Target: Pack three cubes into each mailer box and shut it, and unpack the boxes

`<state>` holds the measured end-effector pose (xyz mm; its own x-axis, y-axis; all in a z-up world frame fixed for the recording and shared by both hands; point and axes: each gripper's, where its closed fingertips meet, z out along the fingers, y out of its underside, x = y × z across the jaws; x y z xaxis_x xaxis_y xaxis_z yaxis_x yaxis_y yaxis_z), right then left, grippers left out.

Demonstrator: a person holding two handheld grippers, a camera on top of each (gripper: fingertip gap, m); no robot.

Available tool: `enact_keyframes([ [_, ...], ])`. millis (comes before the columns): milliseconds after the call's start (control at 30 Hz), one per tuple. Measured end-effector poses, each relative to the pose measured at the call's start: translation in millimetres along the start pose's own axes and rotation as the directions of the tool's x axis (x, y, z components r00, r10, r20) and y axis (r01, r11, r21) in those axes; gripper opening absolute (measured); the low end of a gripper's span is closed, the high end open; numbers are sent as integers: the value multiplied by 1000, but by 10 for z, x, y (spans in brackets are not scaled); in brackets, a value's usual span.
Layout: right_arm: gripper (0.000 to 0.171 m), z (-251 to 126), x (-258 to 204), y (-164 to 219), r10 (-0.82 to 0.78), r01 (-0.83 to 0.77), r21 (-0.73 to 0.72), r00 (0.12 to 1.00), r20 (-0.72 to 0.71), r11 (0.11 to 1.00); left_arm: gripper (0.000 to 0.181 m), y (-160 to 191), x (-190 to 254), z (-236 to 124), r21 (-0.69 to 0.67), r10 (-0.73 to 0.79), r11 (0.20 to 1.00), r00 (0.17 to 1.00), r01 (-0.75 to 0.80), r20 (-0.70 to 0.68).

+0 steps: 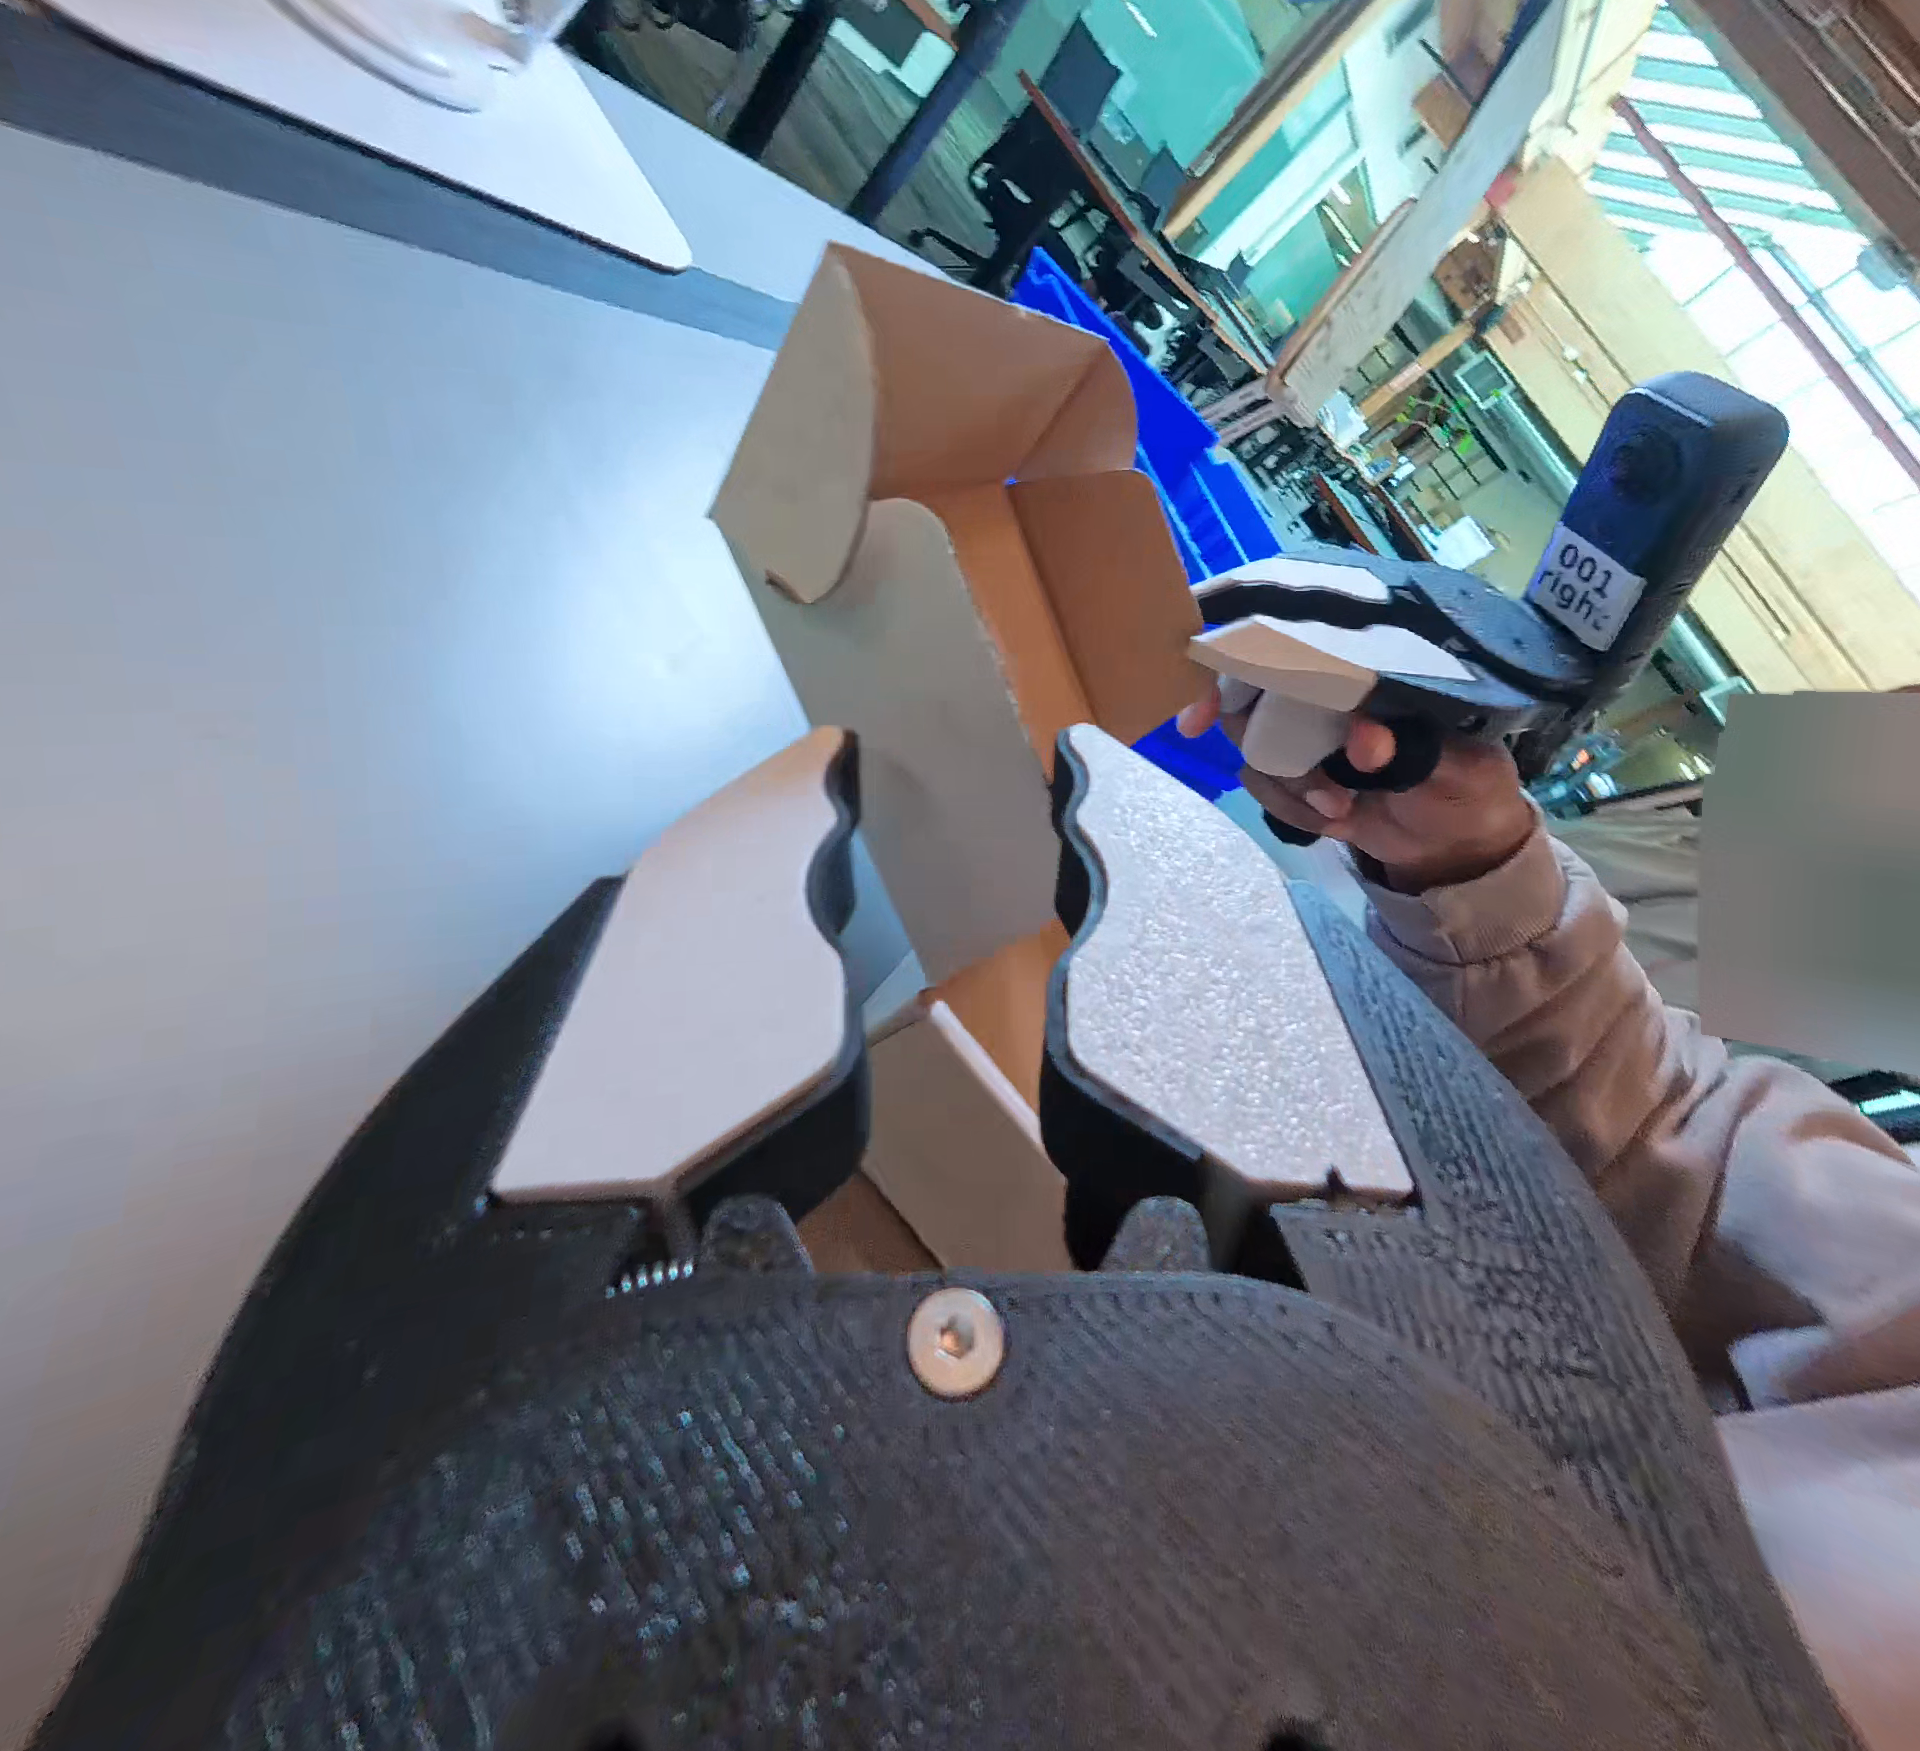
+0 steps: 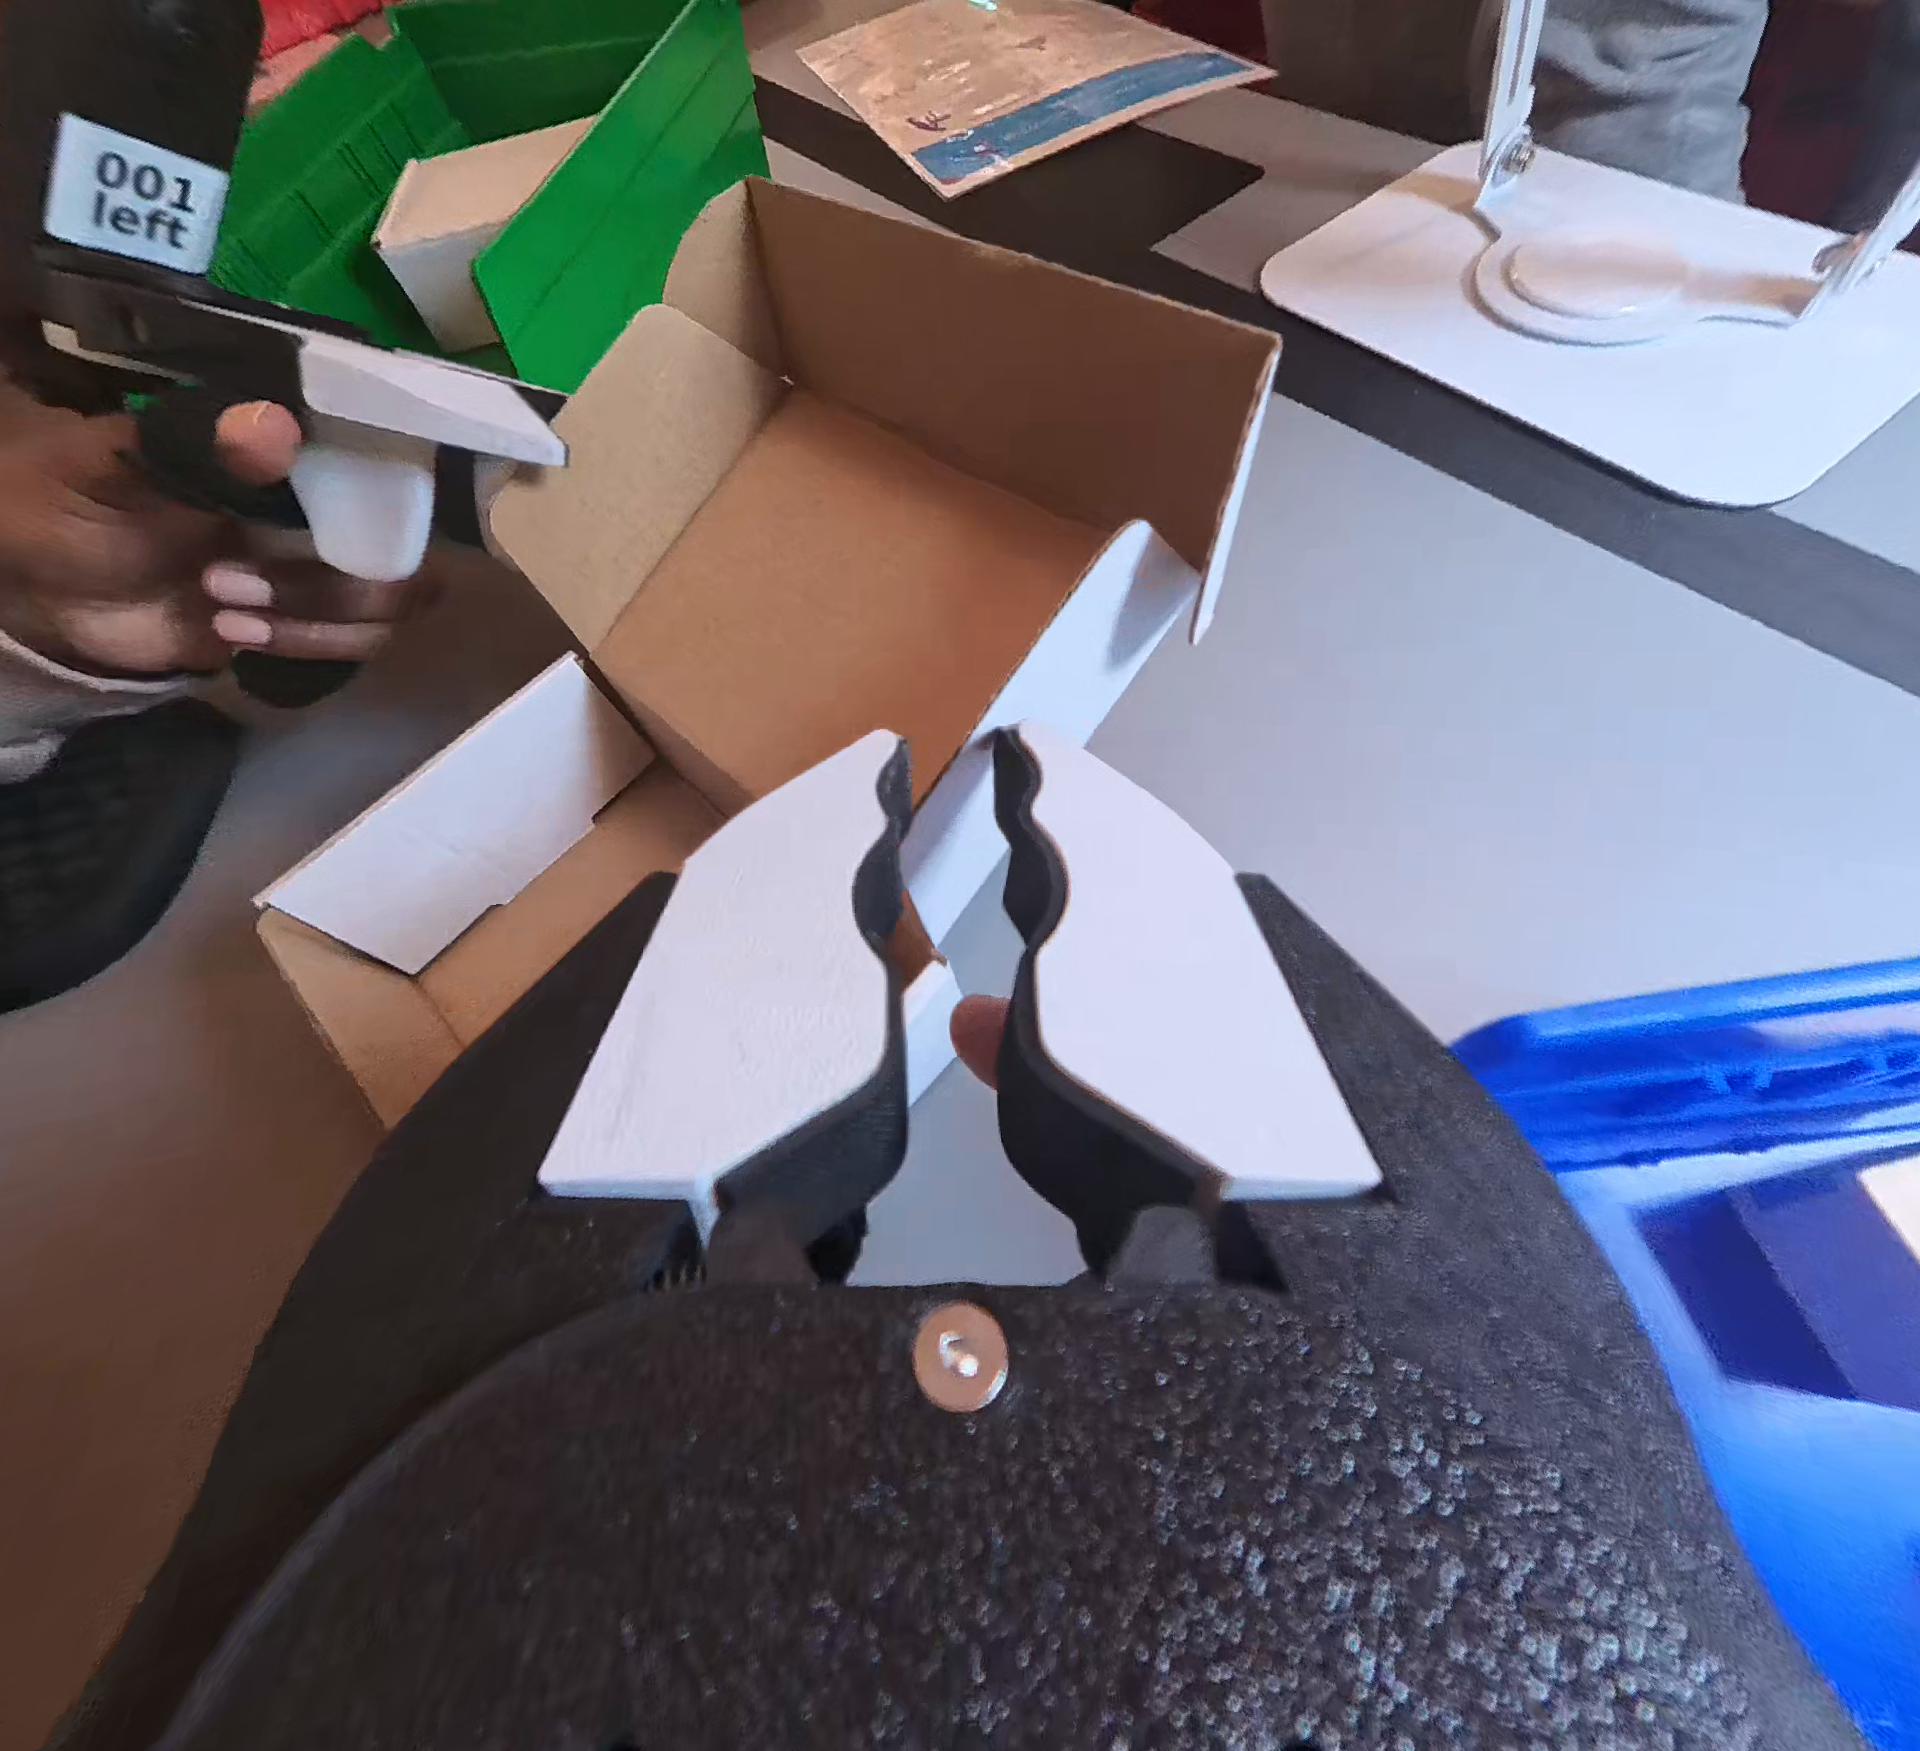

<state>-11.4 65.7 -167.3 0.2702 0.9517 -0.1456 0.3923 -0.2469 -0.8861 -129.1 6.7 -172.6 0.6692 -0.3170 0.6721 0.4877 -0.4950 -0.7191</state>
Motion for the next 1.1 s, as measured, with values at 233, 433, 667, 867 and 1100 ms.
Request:
enact_keyframes([
  [233,12,-217,-226,92,-334,342,107,939,-84,934,23,150,299,-69,-32,322,946,947,-323,-15],
  [433,9,-495,-471,322,-383,385,162,923,-47,908,19,459,551,-230,-67,580,808,811,-585,-81],
  [667,16,-620,-676,813,-502,501,34,862,66,865,21,1012,604,-351,-194,752,597,627,-778,-202],
  [867,26,-1043,-679,827,-502,514,19,827,253,857,38,956,621,-656,-195,711,596,625,-779,-323],
  [1100,66,-1048,-649,471,-677,700,-50,704,216,712,69,570,983,-633,-113,803,482,490,-869,-338],
])
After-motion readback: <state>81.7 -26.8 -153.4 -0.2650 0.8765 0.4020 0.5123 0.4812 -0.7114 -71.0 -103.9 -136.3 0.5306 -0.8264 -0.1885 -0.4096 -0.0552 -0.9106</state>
